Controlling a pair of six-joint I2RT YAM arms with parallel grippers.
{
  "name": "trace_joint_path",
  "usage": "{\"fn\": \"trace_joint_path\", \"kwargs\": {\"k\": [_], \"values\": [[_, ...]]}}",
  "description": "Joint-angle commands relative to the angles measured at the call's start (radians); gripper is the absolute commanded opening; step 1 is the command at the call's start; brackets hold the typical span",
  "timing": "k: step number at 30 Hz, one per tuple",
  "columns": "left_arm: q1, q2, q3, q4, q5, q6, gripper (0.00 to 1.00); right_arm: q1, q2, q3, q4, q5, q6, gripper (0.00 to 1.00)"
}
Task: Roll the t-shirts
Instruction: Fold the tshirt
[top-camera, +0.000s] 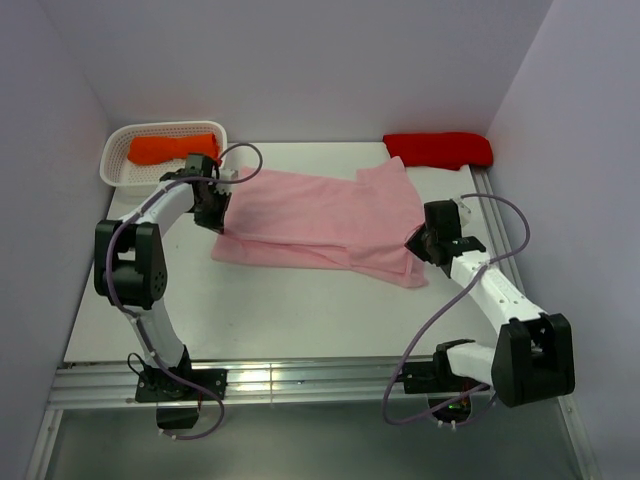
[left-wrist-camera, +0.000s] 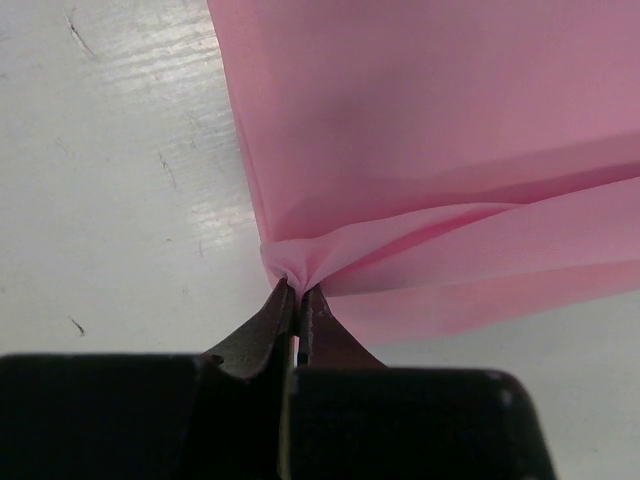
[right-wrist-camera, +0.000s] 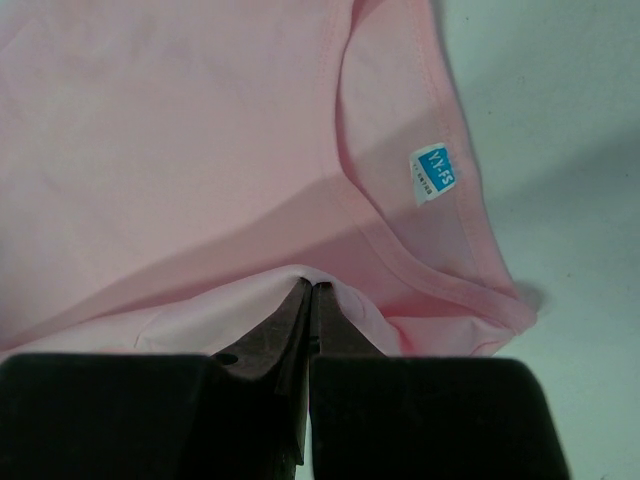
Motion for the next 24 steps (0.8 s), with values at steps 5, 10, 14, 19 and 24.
{"fn": "trace_joint_path", "kwargs": {"k": [5, 10, 14, 19, 24], "values": [[-0.006, 0.051, 0.077, 0.041, -0.025, -0.025, 0.0, -0.022, 0.091, 0.085, 0.063, 0.016, -0.045, 0.0], [-0.006, 0.069, 0.091, 0.063, -0.039, -0.034, 0.06, -0.023, 0.157, 0.119, 0.074, 0.017, -0.052, 0.0], [-0.006, 0.072, 0.095, 0.08, -0.053, -0.042, 0.26, -0.025, 0.186, 0.131, 0.076, 0.023, -0.057, 0.0], [-0.006, 0.046, 0.094, 0.109, -0.071, -0.053, 0.48, -0.029, 0.203, 0.139, 0.079, 0.026, -0.065, 0.0], [-0.003, 0.004, 0.074, 0.115, -0.08, -0.043, 0.7, -0.04, 0.22, 0.163, 0.074, 0.02, -0.072, 0.0]]}}
